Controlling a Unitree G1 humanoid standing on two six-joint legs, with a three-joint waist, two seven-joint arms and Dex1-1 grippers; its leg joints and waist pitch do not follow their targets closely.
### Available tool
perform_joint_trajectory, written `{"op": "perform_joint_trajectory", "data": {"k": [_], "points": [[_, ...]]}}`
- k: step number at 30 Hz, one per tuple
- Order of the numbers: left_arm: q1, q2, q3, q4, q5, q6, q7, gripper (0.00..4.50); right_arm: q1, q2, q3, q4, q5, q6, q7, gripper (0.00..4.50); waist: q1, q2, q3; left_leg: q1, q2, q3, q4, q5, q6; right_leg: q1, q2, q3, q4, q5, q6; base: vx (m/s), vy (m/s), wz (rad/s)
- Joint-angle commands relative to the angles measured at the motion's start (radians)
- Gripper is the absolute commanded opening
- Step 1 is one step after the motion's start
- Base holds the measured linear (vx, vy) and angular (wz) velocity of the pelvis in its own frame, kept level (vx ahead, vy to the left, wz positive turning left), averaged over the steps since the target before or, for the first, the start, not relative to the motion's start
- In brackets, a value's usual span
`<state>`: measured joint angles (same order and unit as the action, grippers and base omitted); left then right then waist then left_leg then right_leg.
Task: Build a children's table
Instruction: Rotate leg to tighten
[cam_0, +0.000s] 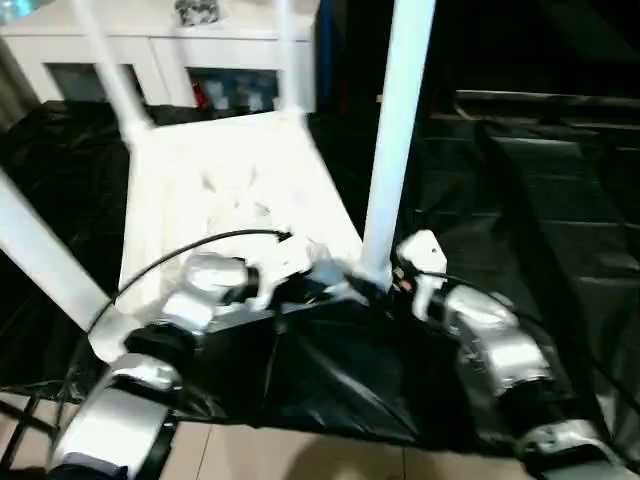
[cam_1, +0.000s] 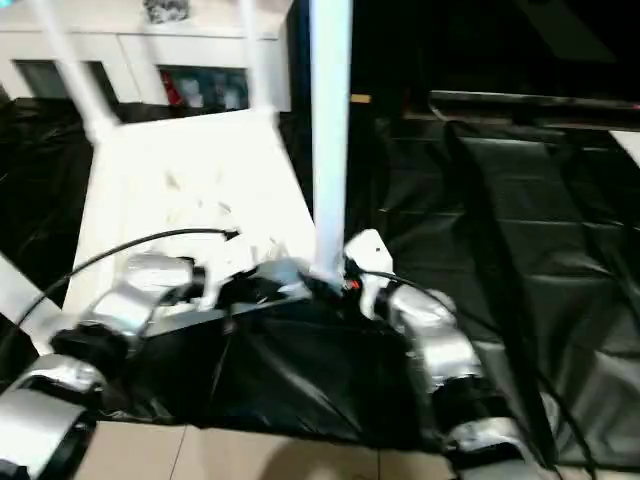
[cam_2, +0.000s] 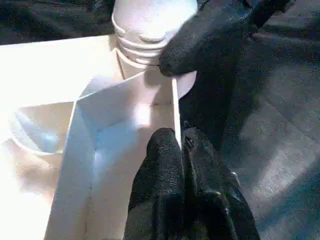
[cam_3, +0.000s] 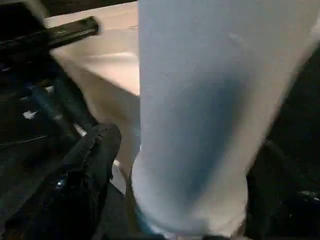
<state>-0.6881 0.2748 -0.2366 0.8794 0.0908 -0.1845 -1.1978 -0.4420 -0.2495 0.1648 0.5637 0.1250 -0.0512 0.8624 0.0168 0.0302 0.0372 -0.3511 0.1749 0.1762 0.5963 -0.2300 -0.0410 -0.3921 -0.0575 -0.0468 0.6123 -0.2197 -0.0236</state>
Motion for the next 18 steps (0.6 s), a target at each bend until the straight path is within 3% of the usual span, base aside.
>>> {"op": "perform_joint_trajectory", "data": {"k": [1, 3, 4, 12, 18], "points": [[0.03, -0.001, -0.036, 0.023, -0.004, -0.005, -0.068, 0.0, 0.009, -0.013, 0.059, -0.038, 0.019, 0.008, 0.119, 3.79, 0.01, -0.013, -0.054, -0.007, 0.063, -0.013, -0.056, 0.01, 0.166, 0.057, -0.092, 0.048, -0.048, 0.151, -0.301, 0.0, 0.0, 0.0], [0.029, 0.013, -0.042, 0.021, -0.009, -0.01, -0.117, 0.0, 0.005, -0.037, 0.07, -0.045, 0.021, 0.016, 0.183, 3.79, 0.019, -0.012, -0.053, -0.005, 0.066, -0.012, -0.057, -0.005, 0.166, 0.055, -0.093, 0.047, -0.049, 0.135, -0.303, 0.0, 0.0, 0.0], [0.028, 0.021, -0.045, 0.019, -0.009, -0.011, -0.145, 0.0, 0.001, -0.048, 0.076, -0.05, 0.021, 0.025, 0.216, 3.53, 0.021, -0.011, -0.051, -0.004, 0.067, -0.012, -0.058, -0.014, 0.162, 0.053, -0.093, 0.047, -0.05, 0.12, -0.304, 0.0, 0.0, 0.0], [-0.001, 0.045, -0.075, 0.053, 0.009, -0.054, -0.221, 0.0, -0.042, -0.077, 0.121, -0.031, -0.005, 0.035, 0.315, 2.97, 0.033, -0.015, -0.049, 0.002, 0.067, -0.011, -0.064, -0.062, 0.108, 0.052, -0.095, 0.05, -0.055, 0.037, -0.294, 0.0, 0.0, 0.0], [-0.021, 0.053, -0.074, 0.083, 0.016, -0.063, -0.248, 0.0, -0.055, -0.083, 0.148, -0.014, -0.026, 0.024, 0.364, 2.72, 0.036, -0.017, -0.052, -0.003, 0.063, -0.01, -0.059, -0.017, 0.119, 0.056, -0.094, 0.049, -0.048, 0.1, -0.295, 0.0, 0.0, 0.0]]}}
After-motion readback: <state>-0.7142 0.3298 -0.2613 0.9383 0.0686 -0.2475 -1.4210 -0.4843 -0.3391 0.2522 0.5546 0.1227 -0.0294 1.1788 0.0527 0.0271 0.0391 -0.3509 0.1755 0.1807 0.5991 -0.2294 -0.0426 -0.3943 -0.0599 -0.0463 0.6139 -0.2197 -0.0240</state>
